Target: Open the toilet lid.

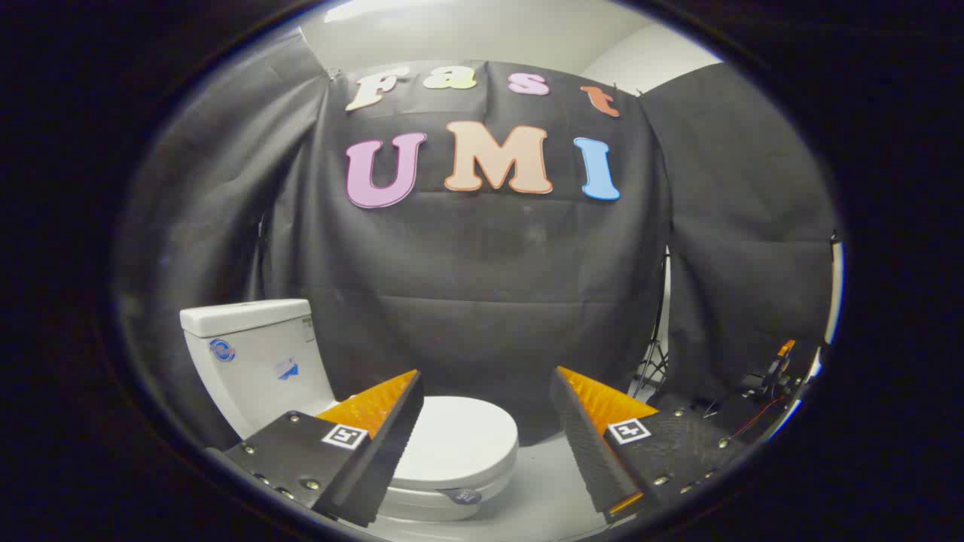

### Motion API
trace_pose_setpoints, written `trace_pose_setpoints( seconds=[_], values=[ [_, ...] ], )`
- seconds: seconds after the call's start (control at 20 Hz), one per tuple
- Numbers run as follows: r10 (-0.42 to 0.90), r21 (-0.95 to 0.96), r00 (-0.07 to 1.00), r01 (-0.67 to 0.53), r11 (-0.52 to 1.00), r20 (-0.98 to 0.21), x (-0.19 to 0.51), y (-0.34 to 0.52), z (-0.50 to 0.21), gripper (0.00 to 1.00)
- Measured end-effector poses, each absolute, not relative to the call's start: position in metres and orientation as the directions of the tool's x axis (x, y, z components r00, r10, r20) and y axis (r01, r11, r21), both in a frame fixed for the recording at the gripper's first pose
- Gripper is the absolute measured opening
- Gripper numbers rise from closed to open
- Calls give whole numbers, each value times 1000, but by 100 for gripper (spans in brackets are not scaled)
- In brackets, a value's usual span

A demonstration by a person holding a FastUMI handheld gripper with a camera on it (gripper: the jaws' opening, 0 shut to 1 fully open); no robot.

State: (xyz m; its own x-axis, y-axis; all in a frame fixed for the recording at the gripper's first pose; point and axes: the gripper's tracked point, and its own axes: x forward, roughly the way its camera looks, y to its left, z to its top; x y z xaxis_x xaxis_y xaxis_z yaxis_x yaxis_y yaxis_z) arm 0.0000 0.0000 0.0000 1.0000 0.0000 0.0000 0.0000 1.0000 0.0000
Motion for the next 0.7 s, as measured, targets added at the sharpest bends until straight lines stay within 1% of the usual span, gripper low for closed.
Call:
trace_pose_setpoints(
  seconds=[0.3, 0.7],
  values=[
    [44, -42, 999, -43, 998, 11, 0, 22, -1, 100],
    [36, -37, 999, -36, 999, 4, -3, 19, -6, 100]
  ],
)
